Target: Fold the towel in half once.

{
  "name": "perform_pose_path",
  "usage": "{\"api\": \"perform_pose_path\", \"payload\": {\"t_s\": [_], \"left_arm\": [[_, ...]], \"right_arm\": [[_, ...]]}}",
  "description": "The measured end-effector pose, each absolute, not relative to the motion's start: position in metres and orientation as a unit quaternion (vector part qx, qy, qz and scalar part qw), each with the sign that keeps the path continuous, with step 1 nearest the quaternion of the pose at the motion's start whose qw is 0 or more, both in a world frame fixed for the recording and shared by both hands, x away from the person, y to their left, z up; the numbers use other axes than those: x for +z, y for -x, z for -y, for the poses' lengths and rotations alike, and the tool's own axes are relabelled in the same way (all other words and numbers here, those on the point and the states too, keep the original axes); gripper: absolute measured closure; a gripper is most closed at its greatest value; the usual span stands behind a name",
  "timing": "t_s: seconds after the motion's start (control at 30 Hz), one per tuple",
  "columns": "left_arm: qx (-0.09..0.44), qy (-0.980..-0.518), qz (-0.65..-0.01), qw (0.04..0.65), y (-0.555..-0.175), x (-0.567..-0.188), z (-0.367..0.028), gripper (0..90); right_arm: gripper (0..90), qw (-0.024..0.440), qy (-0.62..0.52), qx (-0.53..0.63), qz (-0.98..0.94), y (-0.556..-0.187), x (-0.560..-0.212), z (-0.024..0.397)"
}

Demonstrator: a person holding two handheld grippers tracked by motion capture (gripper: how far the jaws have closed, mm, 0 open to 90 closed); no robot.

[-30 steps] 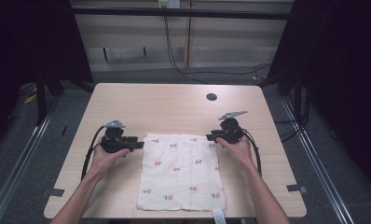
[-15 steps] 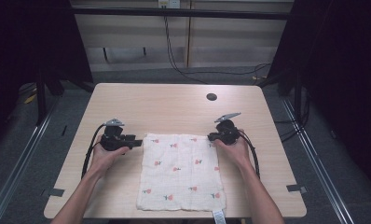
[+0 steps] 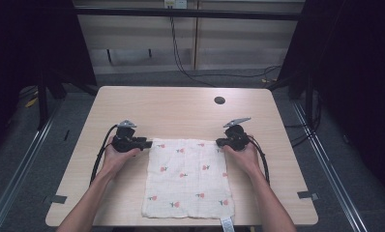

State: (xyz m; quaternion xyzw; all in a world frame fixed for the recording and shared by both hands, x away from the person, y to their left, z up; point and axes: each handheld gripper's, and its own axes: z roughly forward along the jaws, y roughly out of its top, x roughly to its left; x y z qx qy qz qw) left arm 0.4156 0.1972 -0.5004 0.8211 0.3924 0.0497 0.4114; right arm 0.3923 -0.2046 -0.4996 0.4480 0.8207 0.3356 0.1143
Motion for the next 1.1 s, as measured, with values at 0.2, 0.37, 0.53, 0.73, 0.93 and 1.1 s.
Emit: {"api": "perform_pose_path", "payload": {"t_s": [0.2, 0.37, 0.53, 0.73, 0.93, 1.1], "left_arm": [[0.053, -0.82, -0.397, 0.409, -0.42, -0.506, -0.191, 61.9], [0.056, -0.831, -0.381, 0.402, -0.42, -0.506, -0.182, 75.9], [0.031, -0.813, -0.403, 0.419, -0.423, -0.508, -0.192, 88.1], [0.026, -0.805, -0.403, 0.436, -0.421, -0.502, -0.2, 88.4], [0.03, -0.803, -0.377, 0.46, -0.411, -0.482, -0.2, 88.4], [0.036, -0.802, -0.366, 0.471, -0.41, -0.465, -0.205, 88.4]], "right_arm": [[86.8, 0.105, -0.455, 0.346, -0.814, -0.393, -0.501, 0.208], [86.8, 0.104, -0.456, 0.35, -0.811, -0.393, -0.502, 0.208], [87.3, 0.093, -0.46, 0.363, -0.805, -0.391, -0.502, 0.212], [87.4, 0.086, -0.46, 0.389, -0.794, -0.39, -0.494, 0.217], [87.4, 0.091, -0.458, 0.403, -0.787, -0.387, -0.481, 0.22], [87.4, 0.1, -0.448, 0.41, -0.788, -0.383, -0.469, 0.221]]}}
